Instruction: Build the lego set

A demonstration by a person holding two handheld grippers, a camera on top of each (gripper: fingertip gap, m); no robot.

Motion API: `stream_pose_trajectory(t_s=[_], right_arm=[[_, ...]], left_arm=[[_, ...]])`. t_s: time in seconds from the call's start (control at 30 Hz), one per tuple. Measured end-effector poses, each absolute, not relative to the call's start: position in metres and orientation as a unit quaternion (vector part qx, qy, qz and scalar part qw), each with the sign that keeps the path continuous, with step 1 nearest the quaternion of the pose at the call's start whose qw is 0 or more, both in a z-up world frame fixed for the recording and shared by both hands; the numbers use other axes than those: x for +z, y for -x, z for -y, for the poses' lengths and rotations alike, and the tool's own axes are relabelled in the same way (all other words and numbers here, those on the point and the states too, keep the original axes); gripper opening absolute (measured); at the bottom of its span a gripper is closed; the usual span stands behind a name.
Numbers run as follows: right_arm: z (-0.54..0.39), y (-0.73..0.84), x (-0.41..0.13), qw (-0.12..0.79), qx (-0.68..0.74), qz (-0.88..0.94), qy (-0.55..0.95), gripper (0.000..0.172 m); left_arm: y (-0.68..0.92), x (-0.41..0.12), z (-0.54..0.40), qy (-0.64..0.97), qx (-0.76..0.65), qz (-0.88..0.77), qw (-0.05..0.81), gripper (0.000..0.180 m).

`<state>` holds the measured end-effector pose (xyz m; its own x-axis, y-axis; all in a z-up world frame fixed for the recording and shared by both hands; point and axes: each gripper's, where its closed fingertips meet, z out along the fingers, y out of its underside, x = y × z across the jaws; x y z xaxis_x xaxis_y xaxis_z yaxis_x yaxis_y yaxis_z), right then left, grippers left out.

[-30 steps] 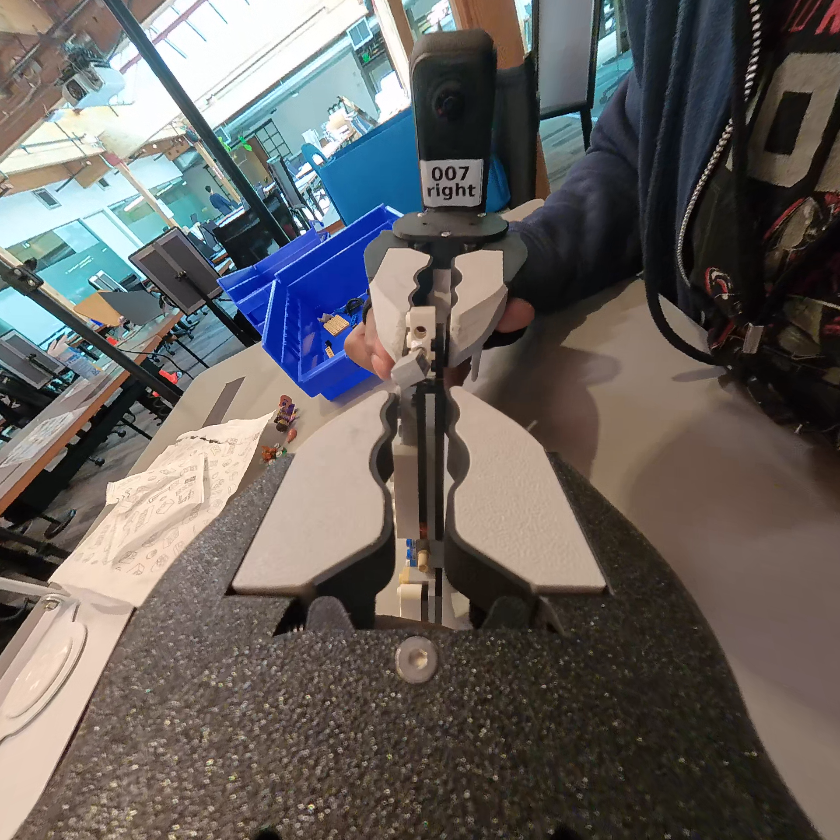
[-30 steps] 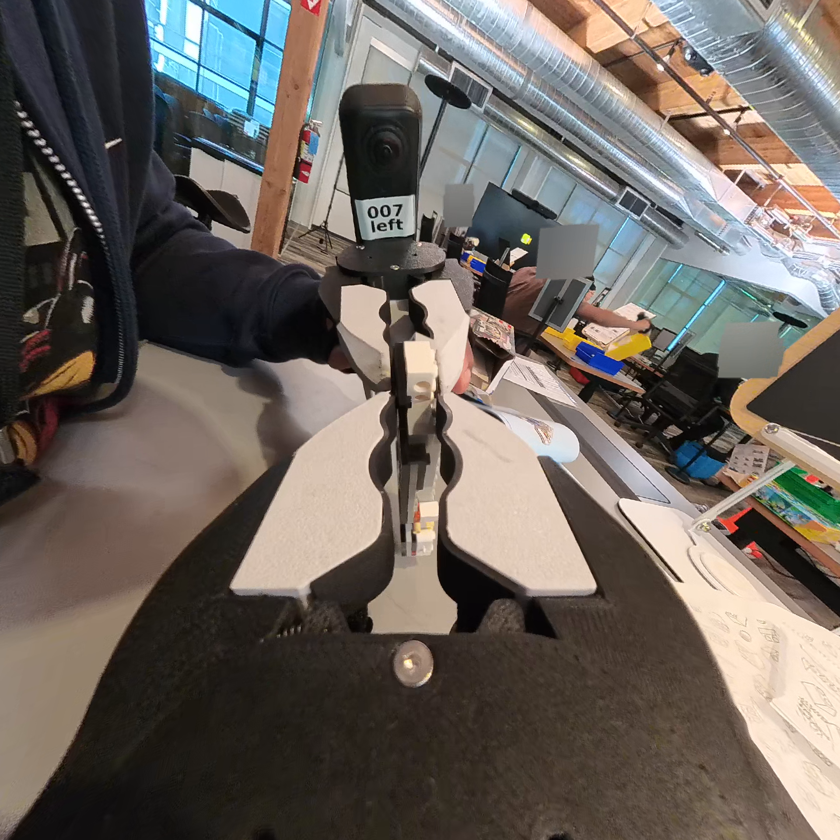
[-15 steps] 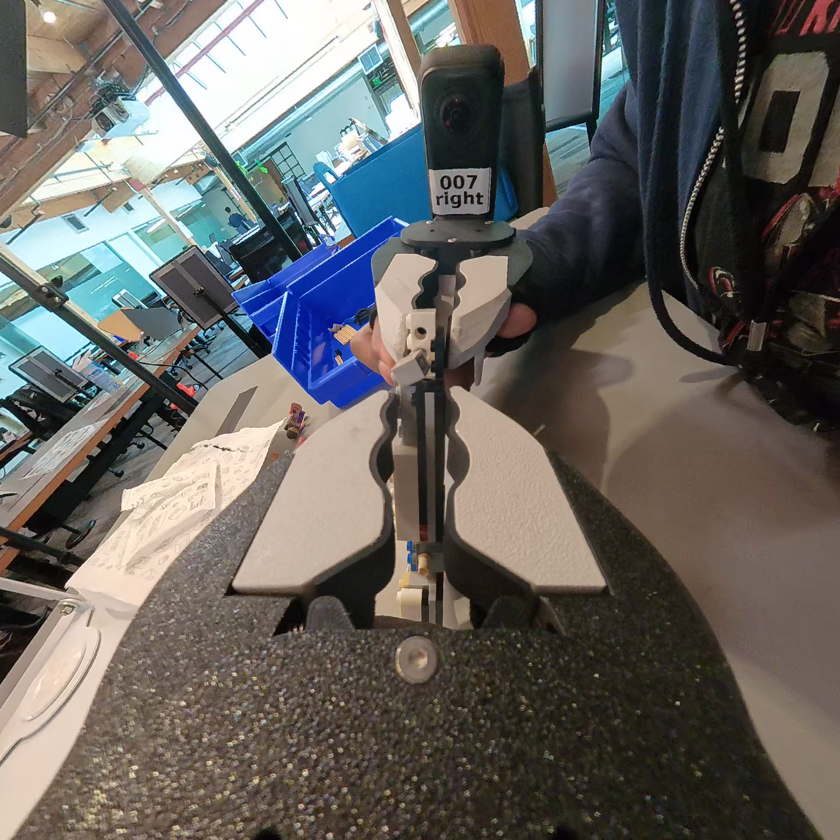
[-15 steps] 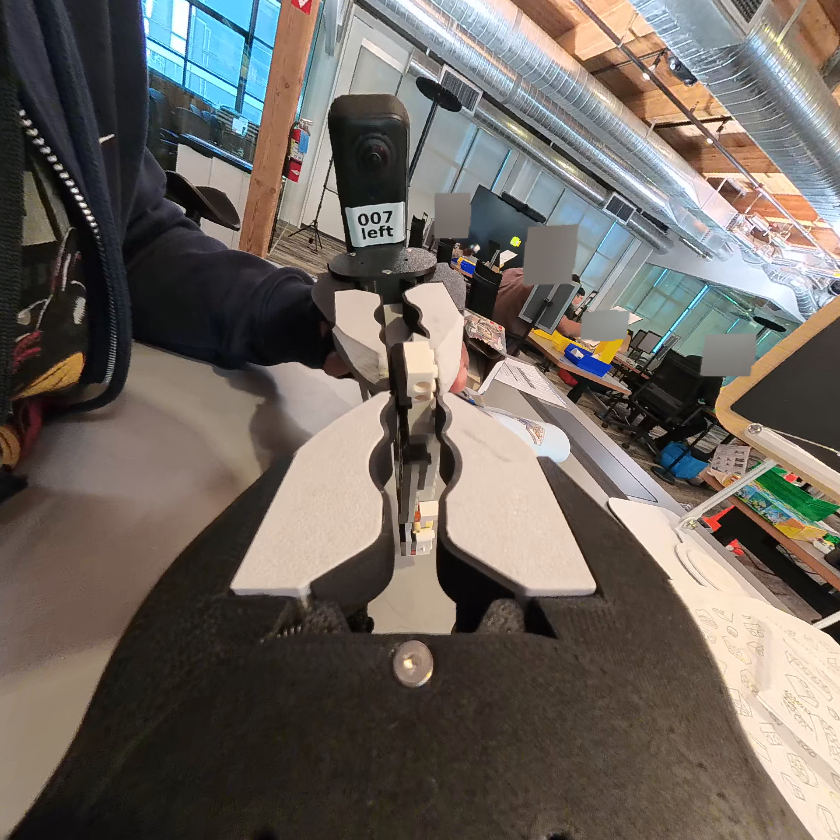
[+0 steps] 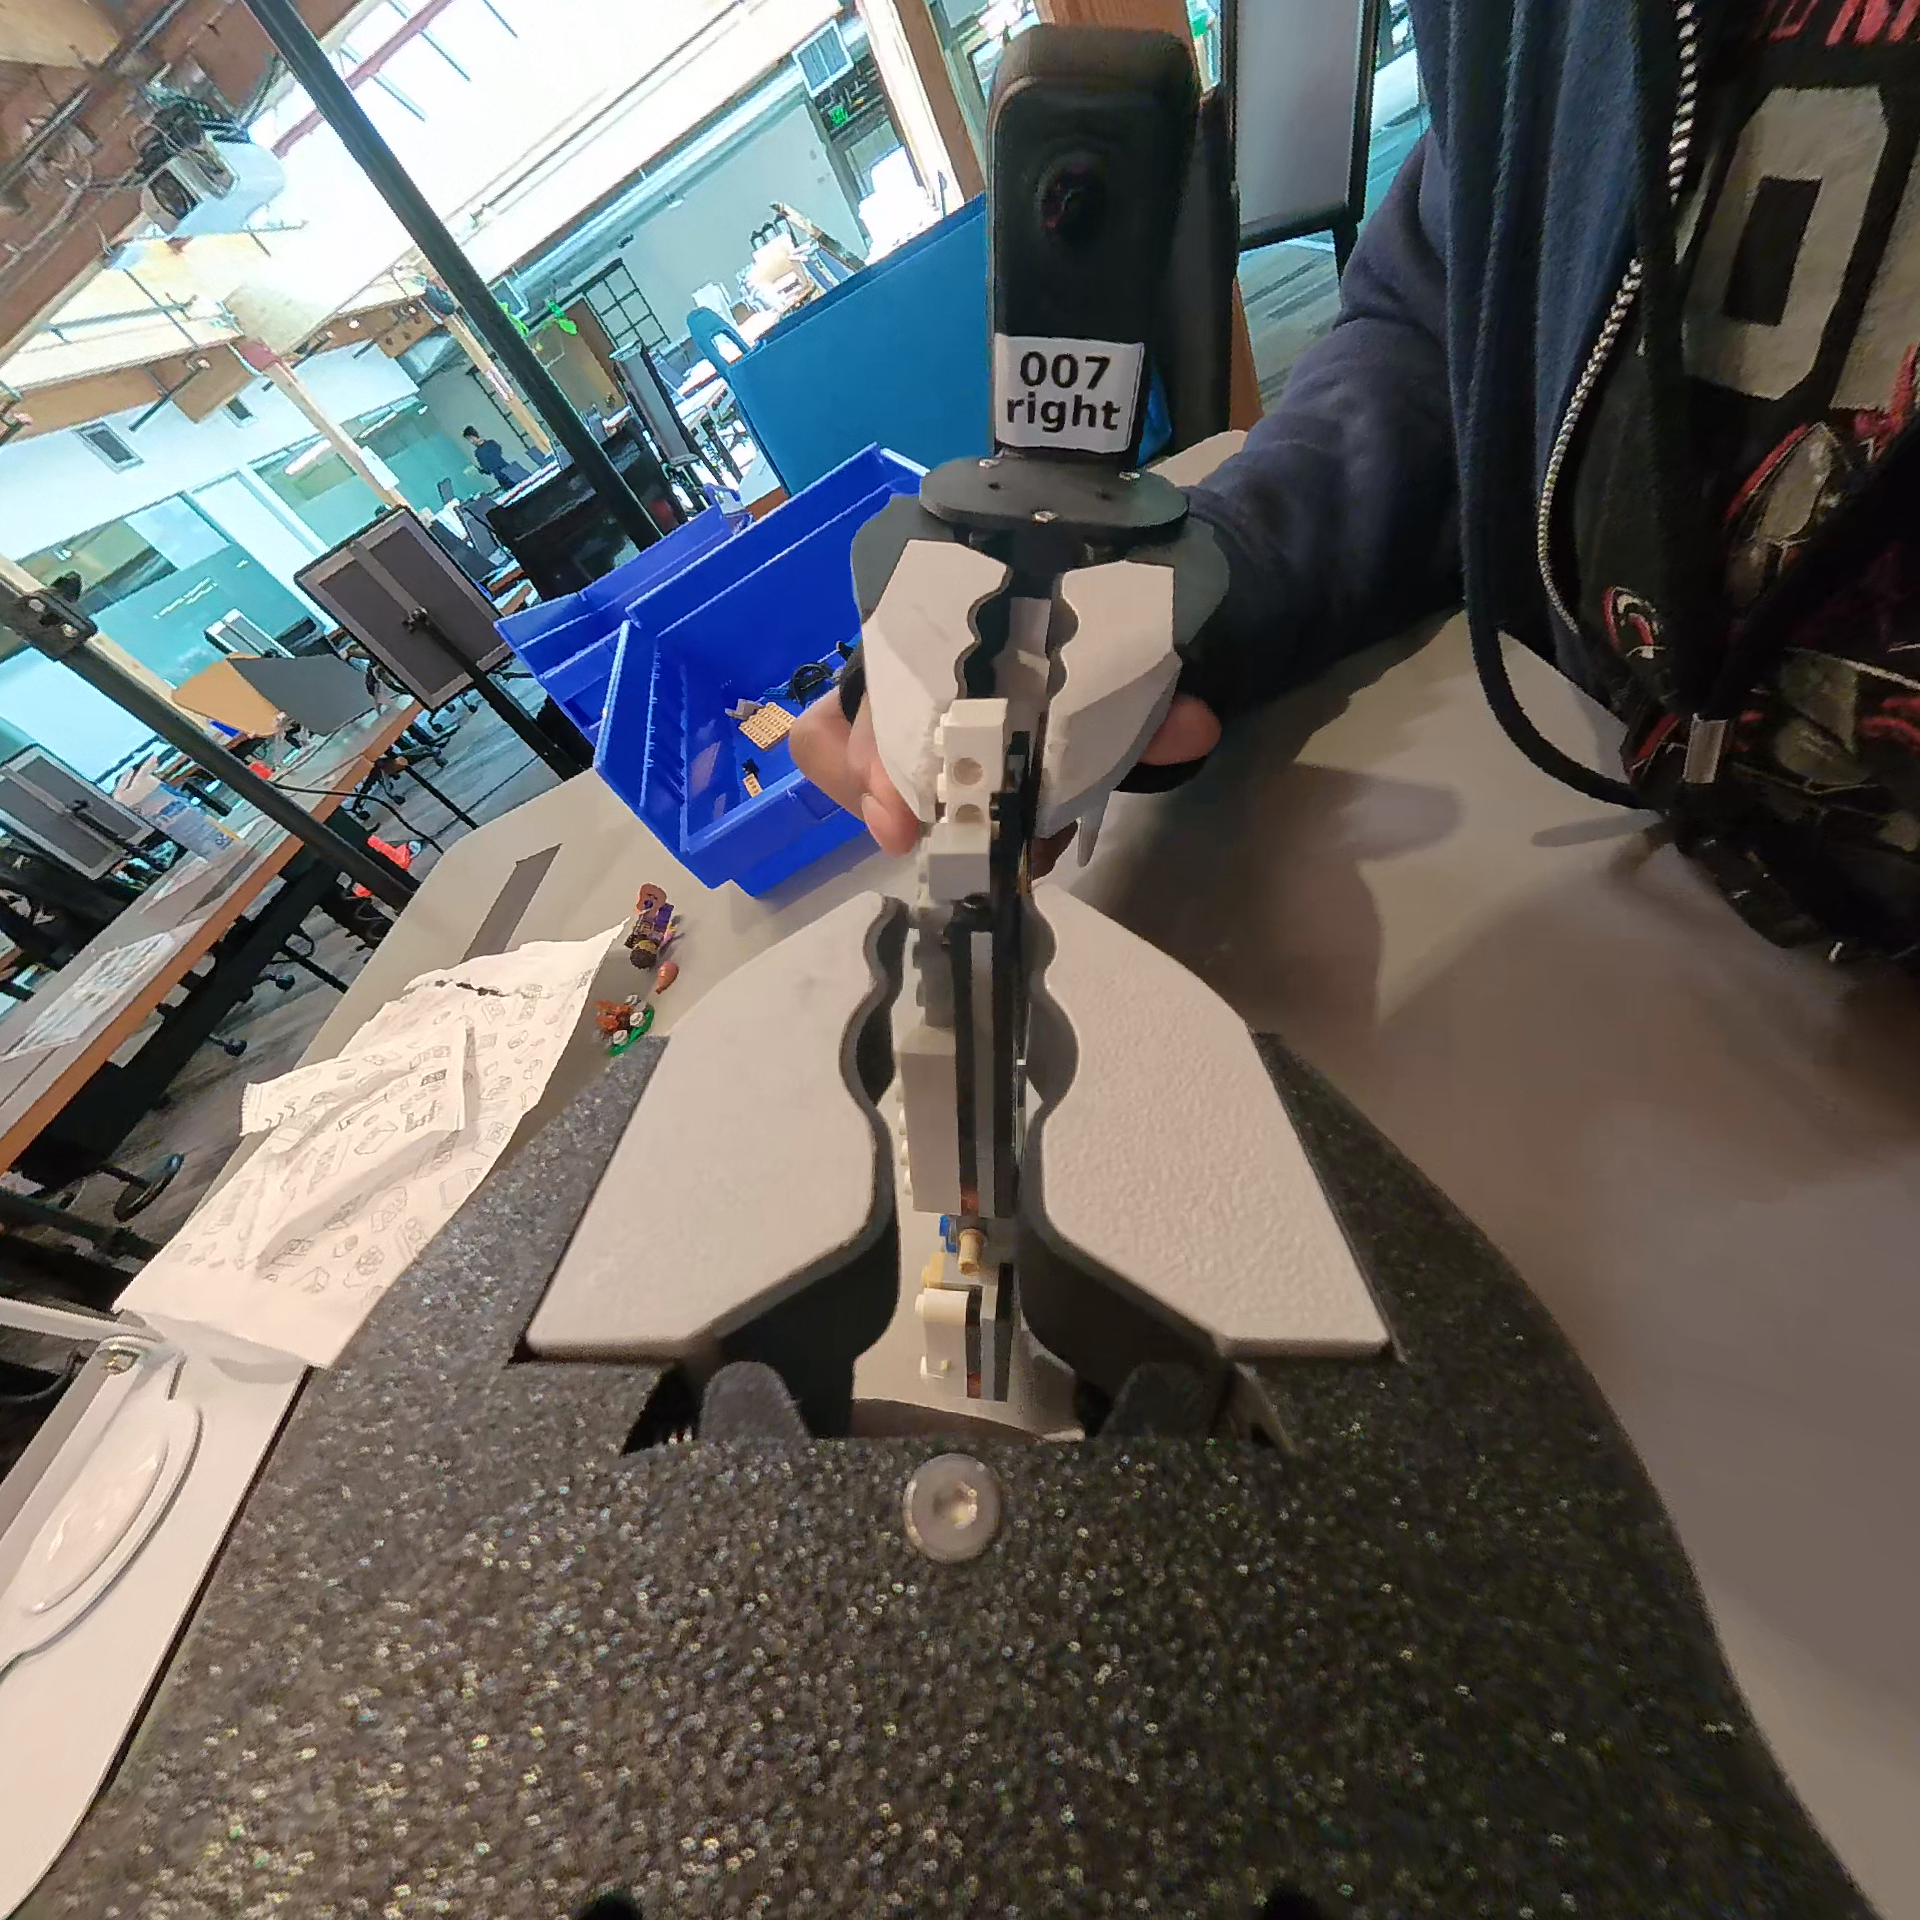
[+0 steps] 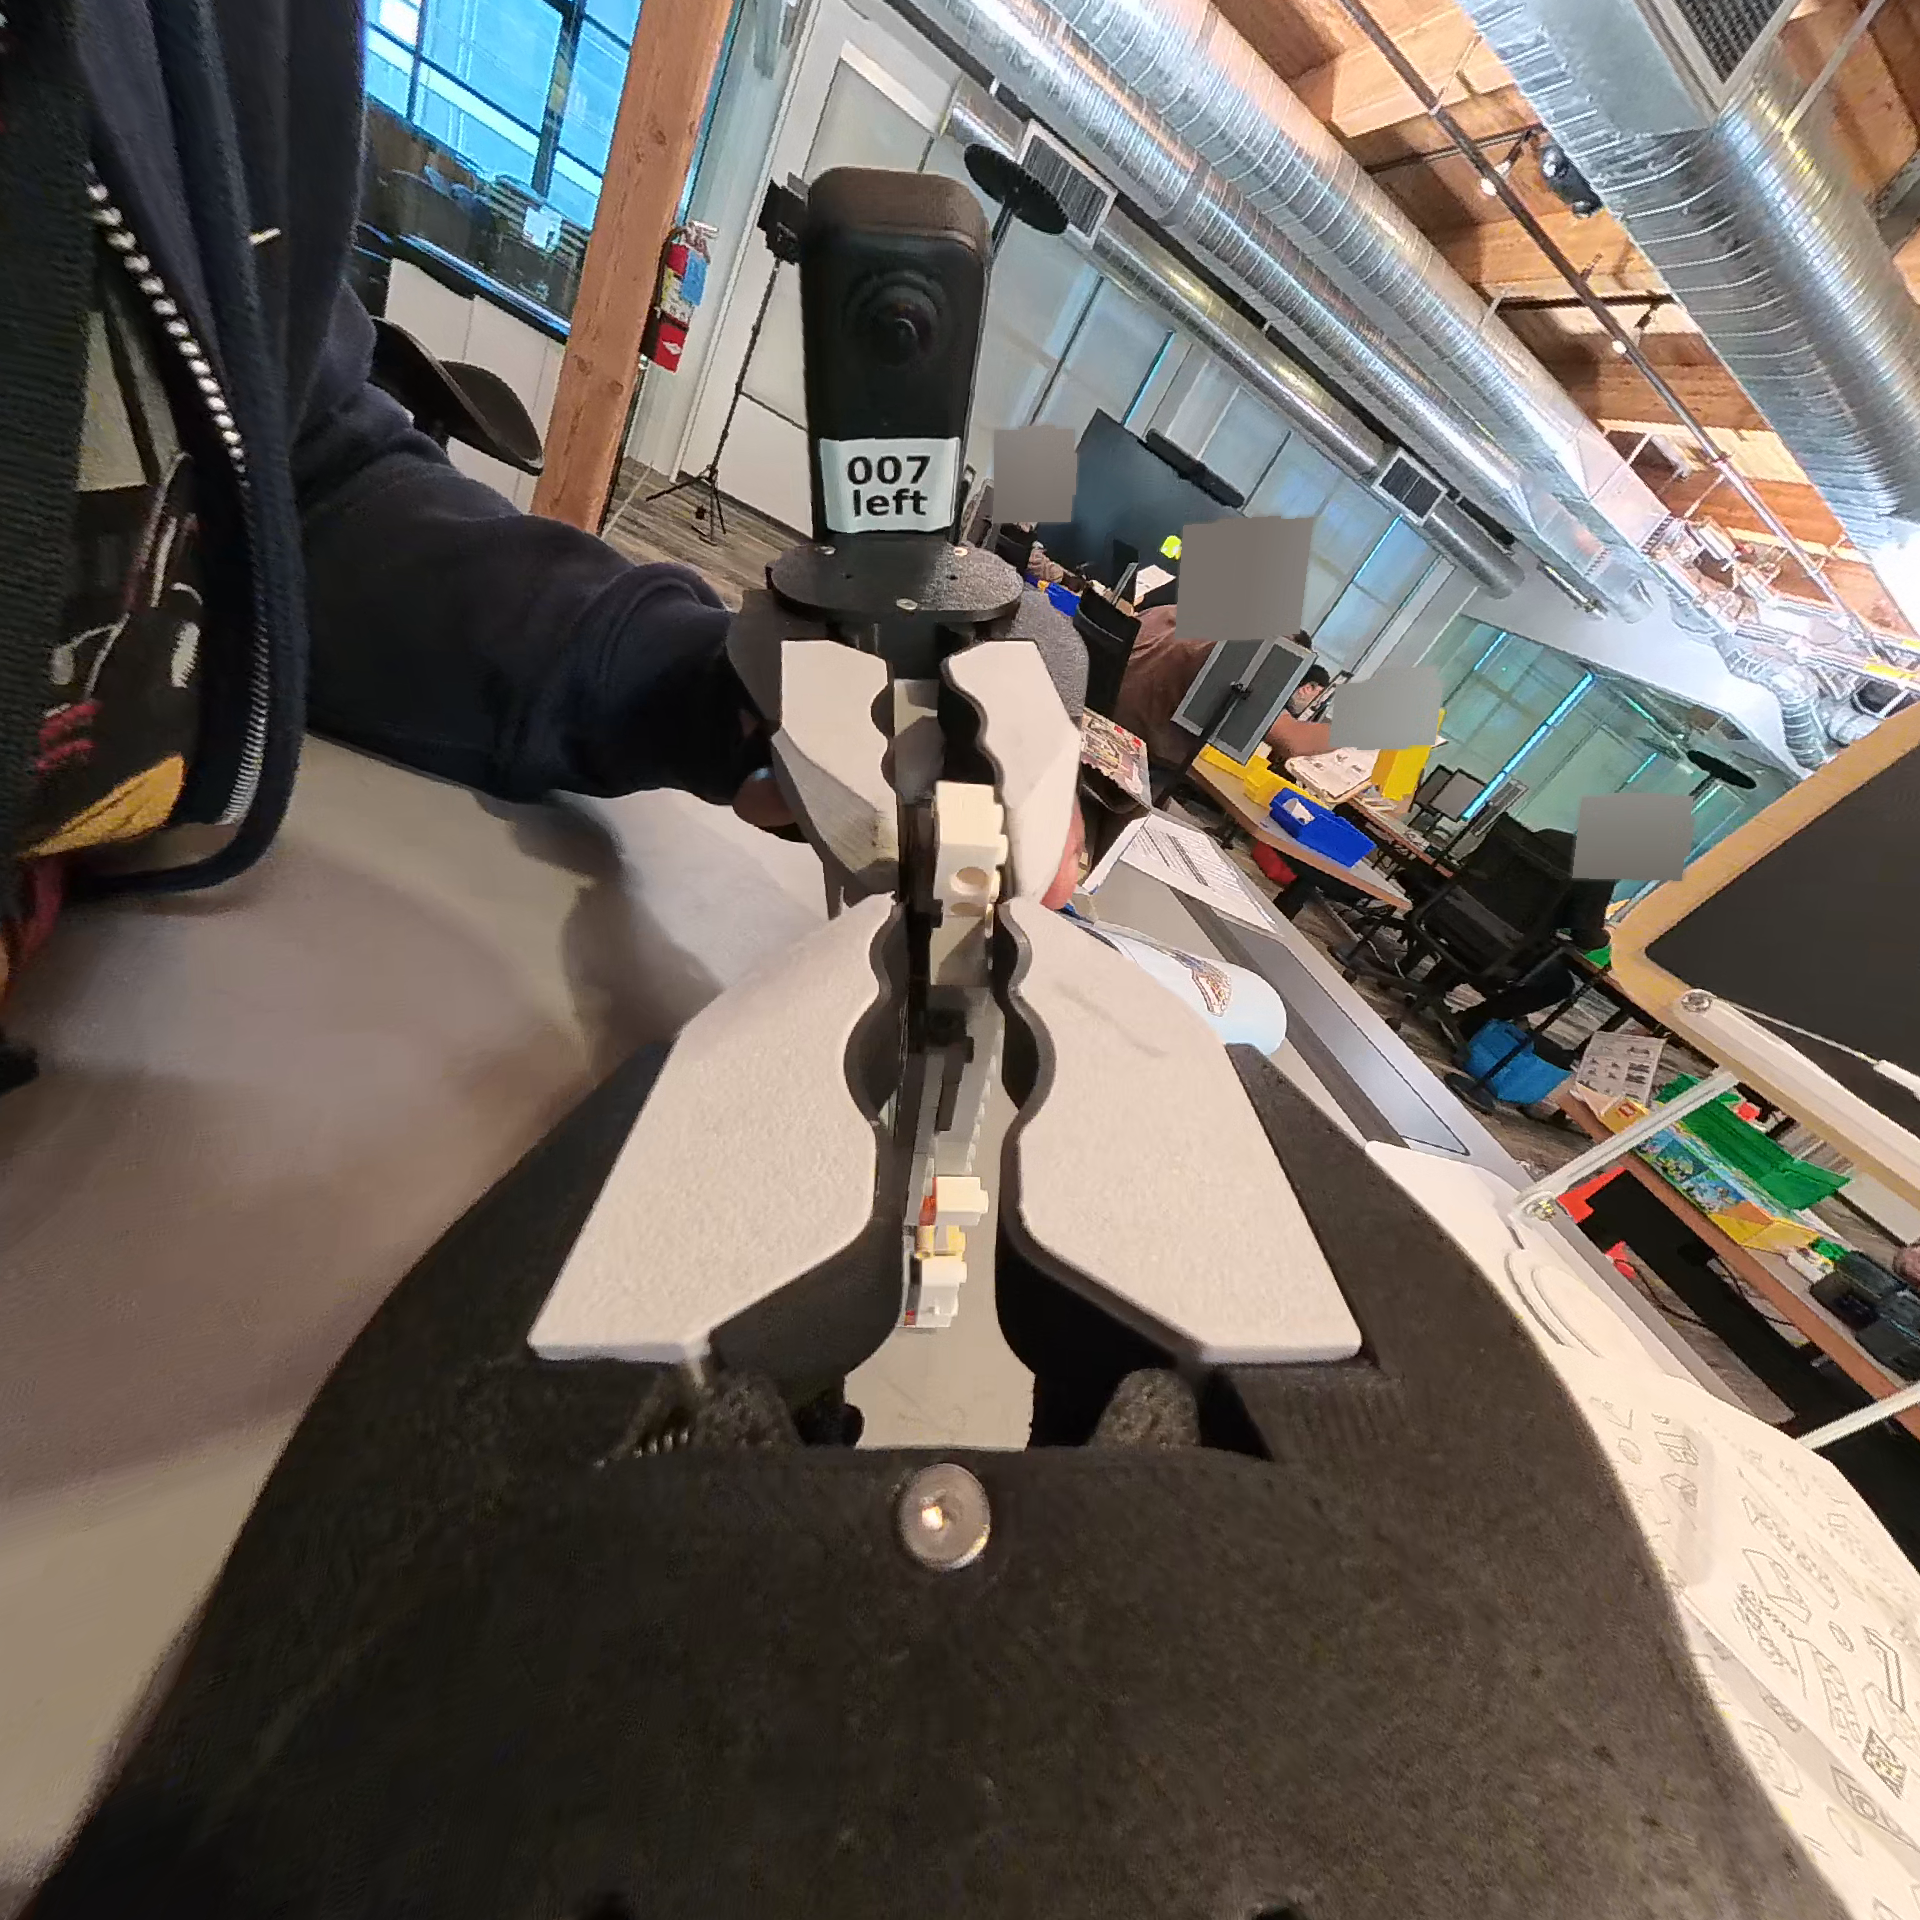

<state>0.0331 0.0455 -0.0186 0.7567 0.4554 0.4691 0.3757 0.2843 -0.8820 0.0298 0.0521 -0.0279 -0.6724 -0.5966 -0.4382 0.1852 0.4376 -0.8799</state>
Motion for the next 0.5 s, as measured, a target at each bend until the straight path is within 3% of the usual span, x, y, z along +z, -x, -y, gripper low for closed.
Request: stream_pose_trajectory(t_s=[0.5], right_arm=[[-0.044,-0.033,-0.016,0.725,0.028,0.346,0.594,0.015]], left_arm=[[-0.024,-0.011,-0.052,0.137,-0.522,-0.747,0.387,0.036]])
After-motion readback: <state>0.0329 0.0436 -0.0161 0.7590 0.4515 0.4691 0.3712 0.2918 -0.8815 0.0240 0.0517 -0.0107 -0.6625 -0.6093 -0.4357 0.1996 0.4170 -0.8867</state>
